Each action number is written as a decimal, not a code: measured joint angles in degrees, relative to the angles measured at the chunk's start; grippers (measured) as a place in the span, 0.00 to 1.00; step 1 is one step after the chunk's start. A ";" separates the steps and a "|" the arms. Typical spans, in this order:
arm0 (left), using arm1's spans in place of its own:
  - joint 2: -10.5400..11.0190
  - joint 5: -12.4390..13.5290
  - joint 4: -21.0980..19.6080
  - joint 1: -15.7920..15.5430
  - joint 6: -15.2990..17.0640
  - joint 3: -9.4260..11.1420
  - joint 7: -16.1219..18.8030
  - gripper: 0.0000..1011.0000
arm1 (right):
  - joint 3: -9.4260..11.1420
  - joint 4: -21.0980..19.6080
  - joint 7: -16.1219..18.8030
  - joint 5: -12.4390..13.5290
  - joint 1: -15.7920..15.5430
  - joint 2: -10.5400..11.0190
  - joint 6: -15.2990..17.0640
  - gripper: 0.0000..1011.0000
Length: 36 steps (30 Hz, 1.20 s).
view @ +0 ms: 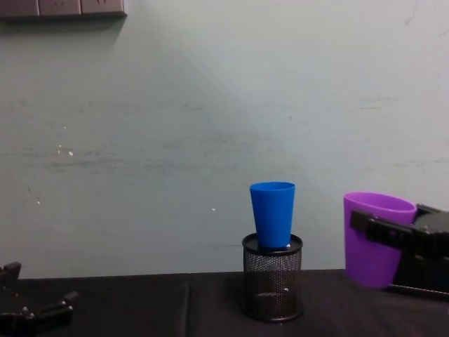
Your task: Pick up one cup with a gripper and tap it against the other cup.
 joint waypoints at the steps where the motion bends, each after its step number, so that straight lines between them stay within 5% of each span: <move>1: 0.00 0.00 0.00 0.00 0.00 0.00 0.00 1.00 | 0.05 -0.31 0.01 0.15 -0.40 0.25 0.05 0.72; 11: 0.00 0.00 0.00 0.00 0.00 0.00 0.00 1.00 | -0.71 -0.86 1.20 0.81 -3.15 1.95 -0.96 0.72; 36: 0.00 0.00 0.00 0.00 0.00 0.00 0.00 1.00 | -2.01 0.75 1.92 0.00 -3.05 2.11 -2.77 0.72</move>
